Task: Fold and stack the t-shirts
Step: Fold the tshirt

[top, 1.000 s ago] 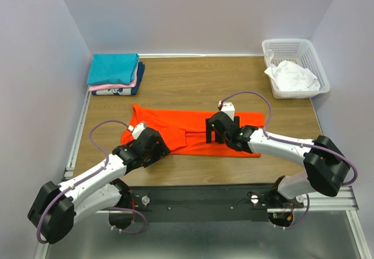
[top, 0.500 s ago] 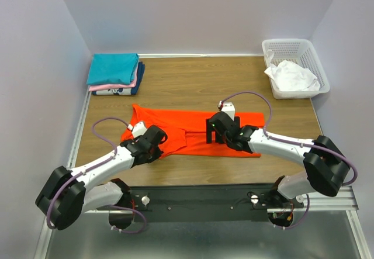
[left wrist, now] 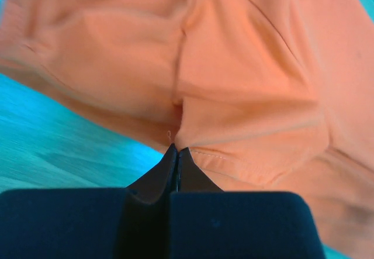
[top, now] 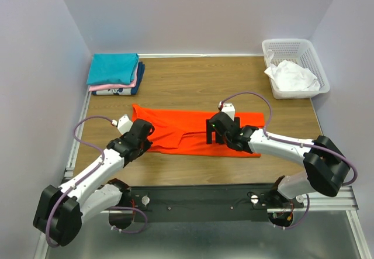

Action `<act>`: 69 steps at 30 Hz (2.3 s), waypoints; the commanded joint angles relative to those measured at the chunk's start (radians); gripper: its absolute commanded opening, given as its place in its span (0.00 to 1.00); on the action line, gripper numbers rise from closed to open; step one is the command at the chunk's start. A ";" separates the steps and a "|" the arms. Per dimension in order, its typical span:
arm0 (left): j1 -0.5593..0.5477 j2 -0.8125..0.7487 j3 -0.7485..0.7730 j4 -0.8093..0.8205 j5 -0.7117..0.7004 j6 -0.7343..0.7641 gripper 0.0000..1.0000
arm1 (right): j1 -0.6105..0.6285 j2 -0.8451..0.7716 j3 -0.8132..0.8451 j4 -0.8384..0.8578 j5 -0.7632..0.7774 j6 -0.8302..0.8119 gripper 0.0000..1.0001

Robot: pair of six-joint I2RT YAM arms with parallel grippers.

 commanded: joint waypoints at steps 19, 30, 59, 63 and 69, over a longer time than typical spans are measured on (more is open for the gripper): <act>0.073 0.016 0.110 -0.054 0.007 0.080 0.73 | -0.008 -0.043 0.001 -0.008 -0.004 -0.009 1.00; 0.084 0.170 0.245 0.260 0.075 0.252 0.94 | -0.089 -0.102 0.022 -0.016 0.009 -0.004 1.00; 0.384 0.888 0.538 0.458 0.260 0.392 0.92 | -0.287 0.167 0.111 -0.016 -0.040 -0.053 1.00; 0.355 0.931 0.604 0.451 0.275 0.406 0.92 | -0.290 0.171 0.148 -0.014 -0.044 -0.072 1.00; 0.288 1.058 0.782 0.382 0.278 0.413 0.92 | -0.319 0.249 0.205 -0.013 -0.050 -0.090 1.00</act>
